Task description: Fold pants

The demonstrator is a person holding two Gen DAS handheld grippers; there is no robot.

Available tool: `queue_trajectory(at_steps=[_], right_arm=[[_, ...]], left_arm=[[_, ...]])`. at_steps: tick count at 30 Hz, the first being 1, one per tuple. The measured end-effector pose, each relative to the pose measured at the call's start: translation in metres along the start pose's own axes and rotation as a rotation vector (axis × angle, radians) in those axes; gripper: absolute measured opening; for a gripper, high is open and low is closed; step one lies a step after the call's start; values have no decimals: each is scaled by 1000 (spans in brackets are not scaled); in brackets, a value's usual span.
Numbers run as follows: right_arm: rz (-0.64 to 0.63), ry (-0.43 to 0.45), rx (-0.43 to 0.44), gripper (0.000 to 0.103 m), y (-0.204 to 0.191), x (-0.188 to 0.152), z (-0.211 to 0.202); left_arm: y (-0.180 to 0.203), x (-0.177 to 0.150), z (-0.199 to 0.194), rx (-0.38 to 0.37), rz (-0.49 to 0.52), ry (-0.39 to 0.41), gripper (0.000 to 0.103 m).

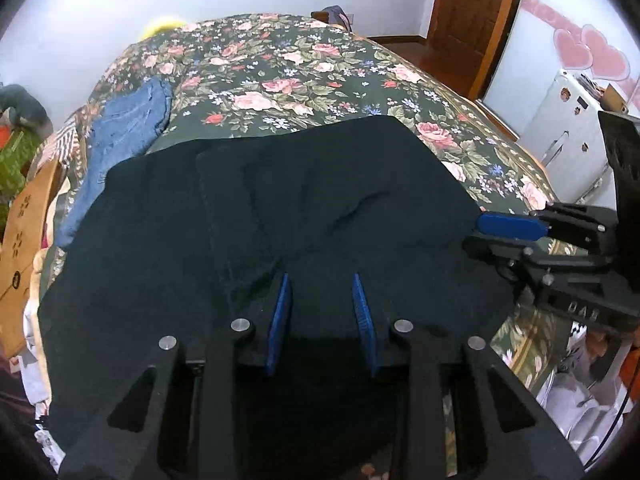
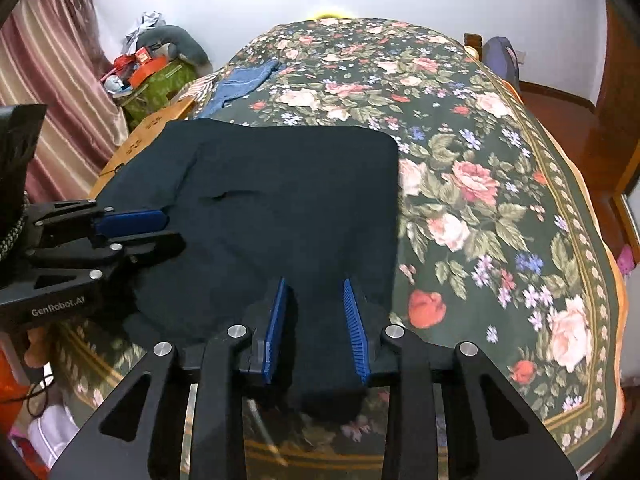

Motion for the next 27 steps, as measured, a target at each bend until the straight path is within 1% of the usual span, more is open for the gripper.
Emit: queue_trajectory(at_steps=[2,4,5,6,8,9,11,13,14,15,16,18,20,22,23,25,27], right_arm=[[-3,-4,-23,27,6,-4,-3],[-3,-8,-48,27,10,-7,-7],[-3,-8,-57,27,11,-7,-10],[-3,-6,-67,27,12,-5,-12],[-2,9,-82,27,12,-3,-20],[-3,18,-82,27,10,-1,-24],[-7,44,-76,27,5,5,-32],[-17,72,-66,29,-4,12,-38],[-24,86,-62,32,-9,16,-41],[-36,107,-58,34,-16,21,-45],[-47,122,-56,34,-22,25,-47],[-71,146,-49,36,-35,33,-50],[-96,166,-32,38,-50,42,-52],[-118,184,-19,39,-63,50,-53],[-130,194,-12,41,-70,54,-53],[-149,208,6,44,-84,60,-52],[-167,217,15,47,-94,63,-50]], left_arm=[[-2,-5,-6,23,8,11,33],[-7,-10,-10,72,11,10,36],[-11,-13,-14,78,0,11,37],[-15,-16,-18,72,-19,15,39],[-26,-22,-32,63,-67,32,40],[-31,-24,-39,82,-85,44,40],[-43,-28,-54,143,-113,71,40],[-58,-33,-73,173,-153,106,42],[-64,-36,-81,183,-171,120,46],[-70,-38,-88,193,-188,135,53],[-77,-41,-98,210,-209,158,58],[-91,-47,-119,256,-249,212,73],[-107,-55,-140,297,-293,260,79],[-121,-64,-157,317,-334,289,82],[-129,-70,-164,325,-361,302,85],[-148,-82,-179,326,-427,327,87],[-165,-95,-187,297,-472,318,88]])
Point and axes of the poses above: each gripper's, at about its wrist camera, not at the fingertips, and z roughly the way its jaws point, y to its right, x to its top, the point moved 3 cm from there along z, roughly the way its jaws point, and after that the axes turned 8 degrees about -x, right-handed, at the moved point
